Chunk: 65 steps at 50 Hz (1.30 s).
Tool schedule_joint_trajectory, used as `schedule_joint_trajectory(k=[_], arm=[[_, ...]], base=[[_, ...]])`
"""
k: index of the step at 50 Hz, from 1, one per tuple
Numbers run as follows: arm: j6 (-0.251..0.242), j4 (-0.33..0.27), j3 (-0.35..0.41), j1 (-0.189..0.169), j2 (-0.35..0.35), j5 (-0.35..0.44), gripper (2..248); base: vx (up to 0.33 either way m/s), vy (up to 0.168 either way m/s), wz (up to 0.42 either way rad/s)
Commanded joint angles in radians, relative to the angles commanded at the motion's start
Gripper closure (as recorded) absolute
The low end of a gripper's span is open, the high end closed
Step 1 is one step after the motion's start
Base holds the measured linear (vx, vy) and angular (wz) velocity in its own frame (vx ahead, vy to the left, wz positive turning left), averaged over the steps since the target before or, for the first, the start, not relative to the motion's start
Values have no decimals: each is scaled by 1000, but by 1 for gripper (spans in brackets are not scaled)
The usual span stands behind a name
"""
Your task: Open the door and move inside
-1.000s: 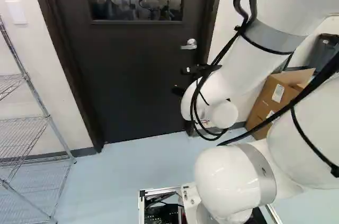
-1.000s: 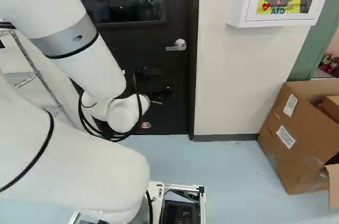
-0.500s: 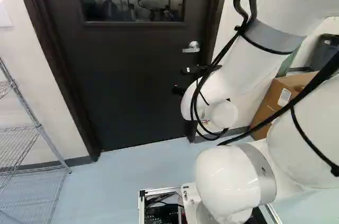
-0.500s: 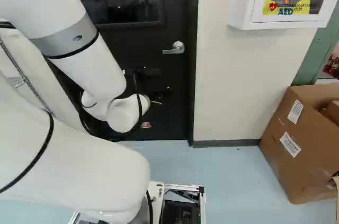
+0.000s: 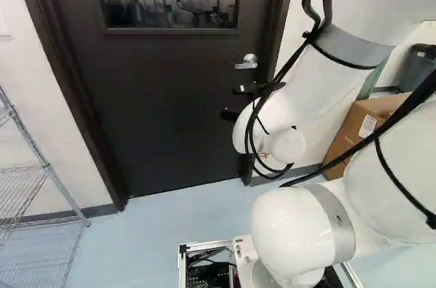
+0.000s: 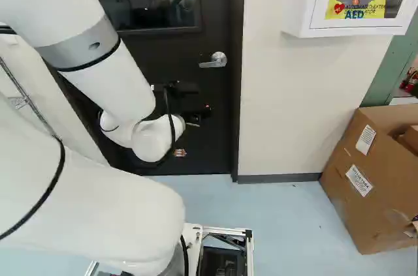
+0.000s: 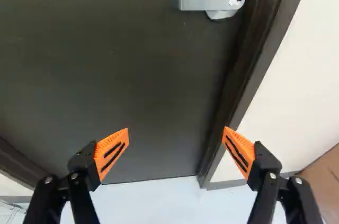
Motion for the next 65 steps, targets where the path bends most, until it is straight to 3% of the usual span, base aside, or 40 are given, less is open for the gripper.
schedule_joint_trajectory(k=[44, 65], arm=[[0, 0, -219, 53, -129, 0, 3], [0, 0, -251, 56, -108, 0, 3]], base=[[0, 0, 0], [0, 0, 0]])
